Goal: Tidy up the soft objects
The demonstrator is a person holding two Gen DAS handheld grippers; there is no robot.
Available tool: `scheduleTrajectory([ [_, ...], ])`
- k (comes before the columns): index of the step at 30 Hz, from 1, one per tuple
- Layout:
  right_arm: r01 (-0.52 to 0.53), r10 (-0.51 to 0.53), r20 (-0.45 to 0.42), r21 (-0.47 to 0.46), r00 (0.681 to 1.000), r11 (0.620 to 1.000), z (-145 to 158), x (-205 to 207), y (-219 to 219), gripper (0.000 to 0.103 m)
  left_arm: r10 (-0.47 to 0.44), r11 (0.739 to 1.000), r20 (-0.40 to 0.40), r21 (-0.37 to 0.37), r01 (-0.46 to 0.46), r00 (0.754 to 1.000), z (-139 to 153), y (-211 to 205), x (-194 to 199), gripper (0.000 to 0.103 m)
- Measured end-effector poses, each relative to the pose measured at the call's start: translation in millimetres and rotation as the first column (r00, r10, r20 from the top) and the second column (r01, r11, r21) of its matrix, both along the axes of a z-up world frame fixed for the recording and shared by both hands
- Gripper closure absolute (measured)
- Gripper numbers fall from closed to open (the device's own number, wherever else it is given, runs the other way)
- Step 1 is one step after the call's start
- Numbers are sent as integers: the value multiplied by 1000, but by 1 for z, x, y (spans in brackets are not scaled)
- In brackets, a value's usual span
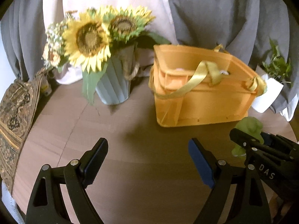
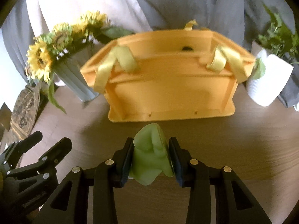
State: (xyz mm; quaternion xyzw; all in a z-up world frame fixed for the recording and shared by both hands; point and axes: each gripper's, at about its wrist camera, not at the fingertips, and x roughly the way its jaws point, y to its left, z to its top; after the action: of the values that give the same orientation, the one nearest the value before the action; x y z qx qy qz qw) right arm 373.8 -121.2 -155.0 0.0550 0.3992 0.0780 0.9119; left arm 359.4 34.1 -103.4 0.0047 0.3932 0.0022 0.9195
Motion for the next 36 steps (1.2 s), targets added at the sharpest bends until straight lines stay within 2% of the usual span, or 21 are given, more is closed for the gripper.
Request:
scheduleTrajectory([
  [12, 40, -41, 132, 10, 990, 999, 50, -17, -13, 66, -50, 999, 105, -15, 52, 993, 41, -12, -5, 13],
  [17, 52, -53, 186, 5, 981, 999, 65, -21, -19, 85, -56, 998, 144, -20, 59, 988, 53, -15, -4, 12],
  [18, 55, -54, 199, 3, 979, 998, 67, -21, -20, 93, -58, 998, 148, -23, 62, 987, 54, -16, -4, 12],
  [22, 63, -63, 218, 9, 974, 998, 69, -20, -24, 98, -53, 998, 153, -24, 57, 987, 53, -19, -3, 12],
  [32, 73, -77, 154, 32, 985, 997, 51, -13, -31, 97, -56, 998, 116, -24, 59, 992, 39, -22, -1, 12],
  [36, 73, -79, 111, 57, 991, 996, 41, -9, -33, 93, -52, 998, 104, -21, 55, 993, 33, -23, 0, 12],
])
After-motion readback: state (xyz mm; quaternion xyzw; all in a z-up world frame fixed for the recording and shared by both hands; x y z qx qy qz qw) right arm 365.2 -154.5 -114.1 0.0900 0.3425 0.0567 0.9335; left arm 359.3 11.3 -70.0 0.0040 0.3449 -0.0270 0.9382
